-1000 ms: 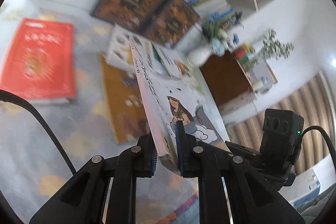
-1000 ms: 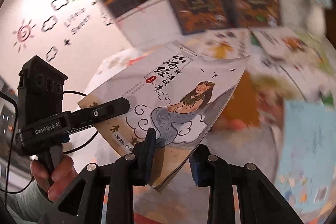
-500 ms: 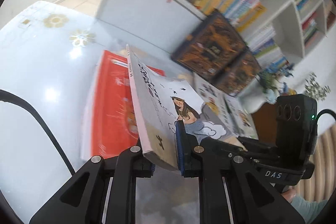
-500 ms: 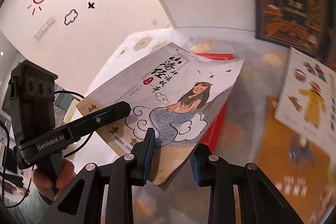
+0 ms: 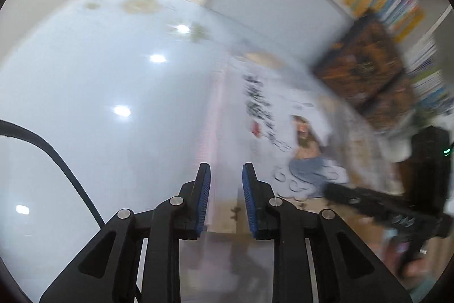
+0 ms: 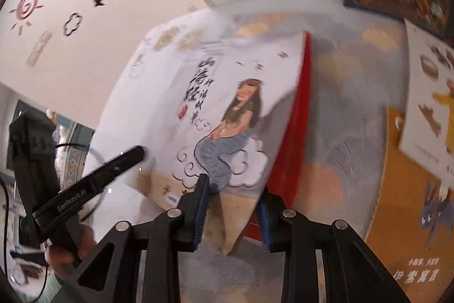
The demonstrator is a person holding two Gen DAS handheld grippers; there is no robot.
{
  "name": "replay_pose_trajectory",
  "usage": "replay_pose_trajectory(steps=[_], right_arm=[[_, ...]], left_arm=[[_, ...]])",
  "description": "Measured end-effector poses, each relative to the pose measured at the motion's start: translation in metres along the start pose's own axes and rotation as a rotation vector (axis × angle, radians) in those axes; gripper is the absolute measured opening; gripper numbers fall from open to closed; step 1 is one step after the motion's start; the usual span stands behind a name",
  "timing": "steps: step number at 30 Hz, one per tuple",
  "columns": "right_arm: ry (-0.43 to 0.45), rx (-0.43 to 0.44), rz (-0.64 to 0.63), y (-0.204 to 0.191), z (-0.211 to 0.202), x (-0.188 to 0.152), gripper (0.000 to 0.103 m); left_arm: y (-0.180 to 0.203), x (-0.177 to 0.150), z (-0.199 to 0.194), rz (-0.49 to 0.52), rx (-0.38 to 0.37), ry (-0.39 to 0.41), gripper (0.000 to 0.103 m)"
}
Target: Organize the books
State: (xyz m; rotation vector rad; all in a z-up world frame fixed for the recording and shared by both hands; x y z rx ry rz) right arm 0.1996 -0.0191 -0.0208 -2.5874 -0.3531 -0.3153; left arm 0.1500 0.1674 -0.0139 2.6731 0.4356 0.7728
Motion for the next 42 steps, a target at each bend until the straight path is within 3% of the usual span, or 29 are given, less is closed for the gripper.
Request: replay_pose_trajectory(steps=[5,8,14,20,23,28,32,34,42], right_arm=[[-0.002,0.064,0.150,0.021,-0.010,-0.014,0.031],[0.021,0.067,0.172,0.022,-0.031,-0.024,0.031],[0.089,0.003,0.143,0.022,-0.087,-0.056,0.032],[0.176,-0.029,0.198,0.039,-0.145,-0.101,0.044],[0.218,-0.048,0.237,0.053,-0.173,-0.125,0.055],[0.246,-0.067,0.271,0.075,-0.204,-0.159,0.056],[0.247,-0.063,0.323,0.107,-0.225,-0.185,0.057],[0.252,-0.065,0.344,0.124,-0.238,-0.200,0.057],[0.279,-0.154,0.465,0.221,-0.308,-0.264,0.057]], left_arm=[[0.011,-0.004,-0.026,0.082,0.124,0.025,0.020],[0.028,-0.006,-0.040,0.138,0.144,0.046,0.020],[0.076,-0.008,-0.061,0.213,0.094,0.070,0.020],[0.126,-0.021,-0.077,0.286,0.045,0.091,0.020],[0.147,-0.031,-0.084,0.310,0.026,0.090,0.021],[0.190,-0.056,-0.091,0.366,0.011,0.082,0.021],[0.221,-0.079,-0.090,0.386,0.004,0.058,0.021],[0.241,-0.094,-0.088,0.397,0.001,0.043,0.026],[0.343,-0.148,-0.077,0.466,-0.031,0.009,0.026]])
Point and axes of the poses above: each gripper's, at about its wrist camera, not at the fingertips, and z roughly the way its jaws point, y to its right, x to its top, the point moved 5 cm from there along z, roughly the way its jaws point, and after that the axes turned 1 degree about -z, right-handed, at the moved point
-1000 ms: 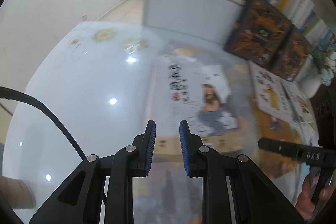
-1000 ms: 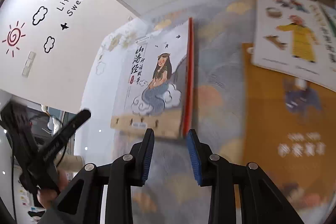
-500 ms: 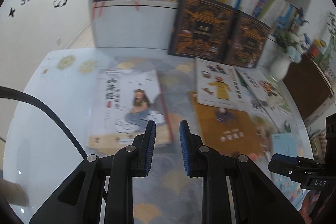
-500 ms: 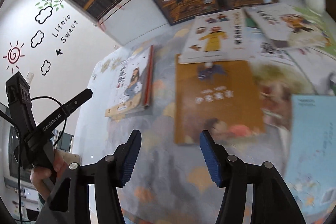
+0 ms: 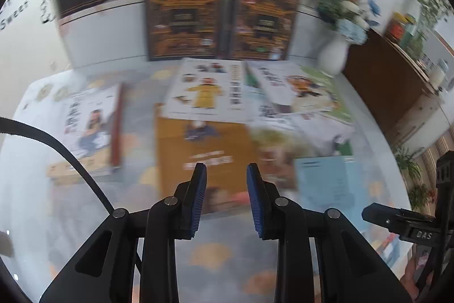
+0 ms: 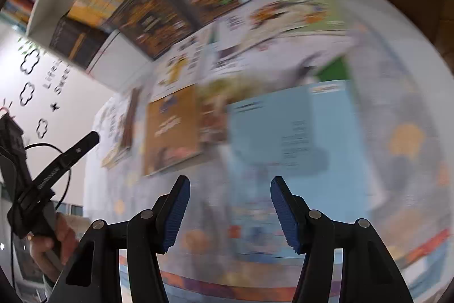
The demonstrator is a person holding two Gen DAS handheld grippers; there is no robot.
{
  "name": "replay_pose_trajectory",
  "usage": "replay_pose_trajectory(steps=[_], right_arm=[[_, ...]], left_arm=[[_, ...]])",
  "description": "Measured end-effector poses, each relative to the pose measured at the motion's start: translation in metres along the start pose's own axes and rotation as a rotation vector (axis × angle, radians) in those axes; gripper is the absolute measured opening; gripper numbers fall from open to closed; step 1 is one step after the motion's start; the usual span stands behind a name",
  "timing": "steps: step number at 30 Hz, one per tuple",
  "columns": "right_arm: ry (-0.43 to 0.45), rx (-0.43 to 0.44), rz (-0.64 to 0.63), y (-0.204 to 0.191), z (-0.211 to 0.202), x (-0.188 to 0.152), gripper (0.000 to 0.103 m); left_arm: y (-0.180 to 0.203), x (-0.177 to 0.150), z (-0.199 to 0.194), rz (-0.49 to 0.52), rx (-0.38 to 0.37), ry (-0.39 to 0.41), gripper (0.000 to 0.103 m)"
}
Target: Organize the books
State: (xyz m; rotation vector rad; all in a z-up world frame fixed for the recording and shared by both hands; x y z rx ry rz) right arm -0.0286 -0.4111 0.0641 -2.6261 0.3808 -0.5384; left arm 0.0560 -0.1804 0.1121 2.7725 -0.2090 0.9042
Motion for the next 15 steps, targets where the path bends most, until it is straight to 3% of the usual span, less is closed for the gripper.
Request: replay_pose_trajectory(steps=[7,15], right_arm=[[0.035,-0.024,0.031,0.060,-0.038,0.019,0.057],[-0.002,-0.015,0.015,0.091,-0.042,0.019,0.058]], left_arm=[[0.073,0.000,0.015,0.027,-0.037,-0.022,0.026],[0.102,-0.008,0.029,-0.014,-0.032,-0.043,0.027]])
Point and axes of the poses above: each gripper's, at about its wrist camera, not at the fingertips, and z roughly the way its jaws point, y to its right, x to its top, the point moved 5 cm from there along z, roughly the way its jaws point, and after that the axes turned 1 degree about -z, right-handed, at the moved point
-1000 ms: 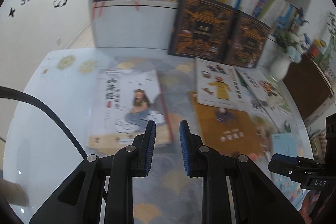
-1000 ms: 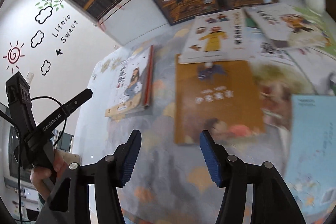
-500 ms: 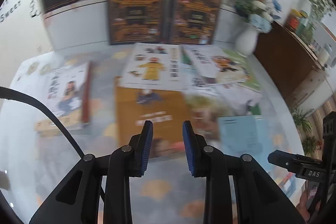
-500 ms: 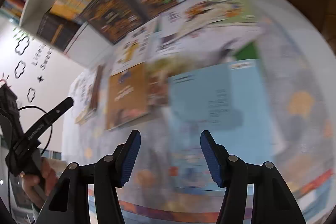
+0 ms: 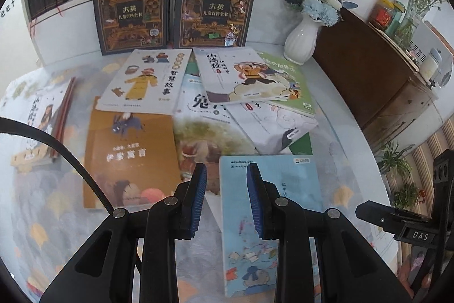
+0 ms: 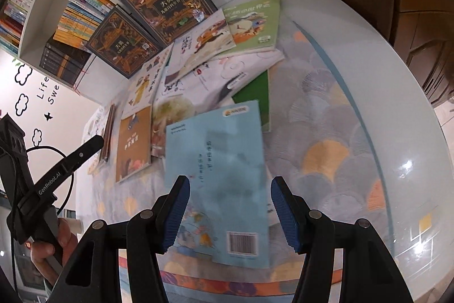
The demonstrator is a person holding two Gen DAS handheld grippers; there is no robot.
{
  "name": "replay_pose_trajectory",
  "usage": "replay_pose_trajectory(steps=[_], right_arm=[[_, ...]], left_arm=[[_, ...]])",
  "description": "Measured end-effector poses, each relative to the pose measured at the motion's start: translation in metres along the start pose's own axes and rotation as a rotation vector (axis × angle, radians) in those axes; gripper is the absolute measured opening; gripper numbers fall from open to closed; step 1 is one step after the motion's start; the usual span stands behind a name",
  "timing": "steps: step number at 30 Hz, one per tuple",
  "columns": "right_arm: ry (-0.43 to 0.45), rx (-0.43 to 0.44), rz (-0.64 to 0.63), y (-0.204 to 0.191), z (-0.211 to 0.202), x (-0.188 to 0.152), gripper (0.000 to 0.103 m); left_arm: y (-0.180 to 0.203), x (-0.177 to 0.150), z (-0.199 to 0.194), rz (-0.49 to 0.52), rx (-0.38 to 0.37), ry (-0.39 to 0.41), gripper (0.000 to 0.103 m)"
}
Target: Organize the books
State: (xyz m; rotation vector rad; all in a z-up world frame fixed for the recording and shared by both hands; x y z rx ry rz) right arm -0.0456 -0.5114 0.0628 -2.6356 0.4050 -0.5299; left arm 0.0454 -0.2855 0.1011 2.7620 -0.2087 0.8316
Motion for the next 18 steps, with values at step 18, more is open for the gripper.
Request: replay_pose_trajectory(steps=[18], right_arm=[[-0.137,-0.019,-0.143,0.010,0.060,-0.025,0.042]], left_arm=[[0.003,-0.101,0.063,-0.066,0.047,-0.224,0.037]])
Point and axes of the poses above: each gripper's, at about its wrist camera, not at the fingertips, and z roughly the way its jaws point, y to its right, x to its top, the point moved 5 cm from there along z, roughly the way its jaws point, and after that the axes turned 1 degree about -z, right-handed, at the moved point
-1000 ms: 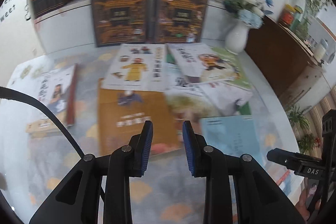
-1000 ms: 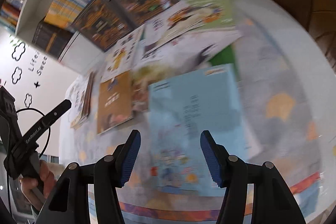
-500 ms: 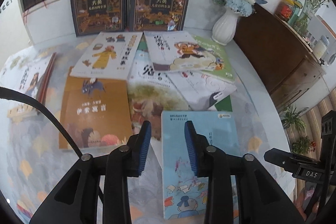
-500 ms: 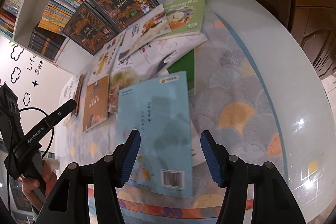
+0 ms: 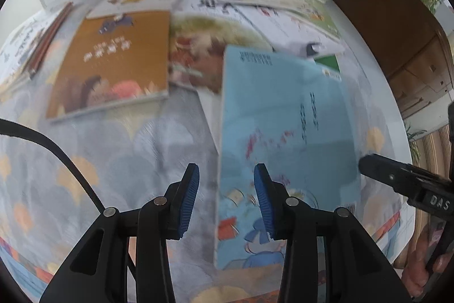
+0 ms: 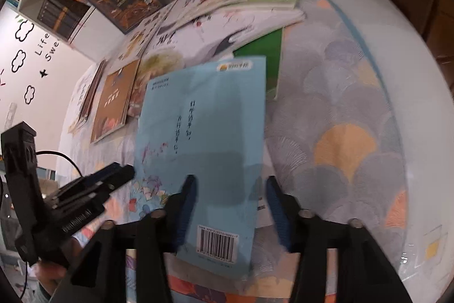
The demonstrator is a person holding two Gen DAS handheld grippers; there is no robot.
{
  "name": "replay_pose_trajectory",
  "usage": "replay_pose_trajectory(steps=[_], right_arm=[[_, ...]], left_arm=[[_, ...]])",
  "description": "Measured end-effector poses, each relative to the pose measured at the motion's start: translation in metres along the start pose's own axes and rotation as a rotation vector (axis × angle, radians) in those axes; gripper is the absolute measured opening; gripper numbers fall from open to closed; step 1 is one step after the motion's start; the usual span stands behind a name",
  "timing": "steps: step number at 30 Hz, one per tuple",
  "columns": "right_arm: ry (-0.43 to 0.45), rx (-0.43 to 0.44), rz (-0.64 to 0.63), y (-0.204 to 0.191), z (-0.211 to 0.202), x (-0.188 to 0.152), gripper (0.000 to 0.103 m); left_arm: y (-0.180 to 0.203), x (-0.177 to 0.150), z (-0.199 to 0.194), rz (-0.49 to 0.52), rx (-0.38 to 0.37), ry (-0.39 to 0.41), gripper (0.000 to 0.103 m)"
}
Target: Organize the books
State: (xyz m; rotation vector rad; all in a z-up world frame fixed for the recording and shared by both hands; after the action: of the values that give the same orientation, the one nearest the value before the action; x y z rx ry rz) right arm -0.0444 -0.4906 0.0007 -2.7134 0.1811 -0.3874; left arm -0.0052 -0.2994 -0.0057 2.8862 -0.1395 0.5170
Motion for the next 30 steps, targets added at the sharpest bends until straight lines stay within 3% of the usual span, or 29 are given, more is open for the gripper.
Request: replay_pose_trajectory(steps=[5,13,17,20,25,30], right_arm=[[-0.004,0.023,0.026,0.008,0.007,-0.007,0.042],[0.010,-0.061,0.000,0.012,0.008,-0.002,0.045],[0.004,-0.024,0.054,0.019,0.008,0.002,0.045],[0.034,-0.043,0.068,0.022,-0.003,0.000,0.045],[0.000,0.032,0.064,0.017,-0.002,-0.007,0.045],[0.005,0.048,0.053,0.002,0.000,-0.008,0.045]], left_arm=[[0.006,-0.012,0.009,-0.015,-0.022,-0.024,0.037],[-0.004,-0.012,0.008,-0.066,-0.005,0.000,0.038],[-0.009,-0.013,0.011,-0.105,-0.055,-0.016,0.038],[-0.011,-0.013,0.009,-0.116,-0.056,-0.015,0.038],[-0.009,-0.014,0.010,-0.116,-0.074,-0.022,0.038],[-0.008,-0.014,0.011,-0.116,-0.083,-0.023,0.038]])
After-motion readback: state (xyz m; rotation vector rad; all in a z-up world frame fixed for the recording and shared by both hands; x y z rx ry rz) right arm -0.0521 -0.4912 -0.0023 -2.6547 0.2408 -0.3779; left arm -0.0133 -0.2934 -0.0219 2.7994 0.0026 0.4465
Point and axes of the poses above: each gripper's, at about its wrist camera, not at the fingertips, and z roughly the way its jaws point, y to its right, x to its top, the point moved 5 cm from there along z, roughly the way its jaws point, and after that the axes turned 1 degree about -z, right-handed, at the moved point
